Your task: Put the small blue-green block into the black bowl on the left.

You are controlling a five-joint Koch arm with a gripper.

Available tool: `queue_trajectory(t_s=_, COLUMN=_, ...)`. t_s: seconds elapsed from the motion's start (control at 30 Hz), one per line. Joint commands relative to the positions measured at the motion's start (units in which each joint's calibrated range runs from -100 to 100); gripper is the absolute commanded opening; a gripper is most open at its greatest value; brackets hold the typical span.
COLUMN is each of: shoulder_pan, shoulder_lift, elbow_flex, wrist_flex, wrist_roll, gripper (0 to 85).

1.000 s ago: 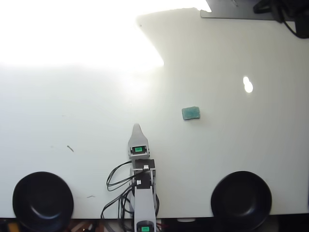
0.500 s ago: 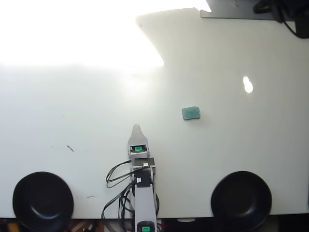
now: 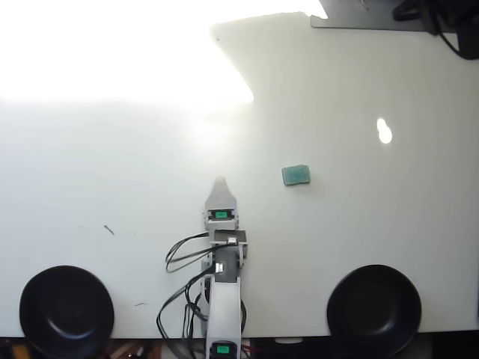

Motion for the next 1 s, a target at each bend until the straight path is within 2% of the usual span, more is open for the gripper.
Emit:
queue_trajectory(t_s=0.0, shoulder_pan=-1.8, shoulder_lift=3.4, elbow_flex=6.7, wrist_flex=-2.0, wrist_roll=-2.2, gripper=46.4)
queue_trajectory(t_s=0.53, shoulder_pan=-15.7, shoulder_lift=34.7, elbow_flex=28.1, wrist_flex=-4.7, wrist_roll=-14.7, gripper=46.4)
queue_trajectory(t_s=0.8, shoulder_pan=-20.1, shoulder_lift=48.6, elbow_flex=34.3, wrist_flex=-2.5, wrist_roll=-18.4, gripper=46.4)
queue_trajectory(t_s=0.97, shoulder_pan=-21.3, shoulder_lift=54.8, elbow_flex=36.4, wrist_flex=-1.9, wrist_roll=-19.3, gripper=46.3)
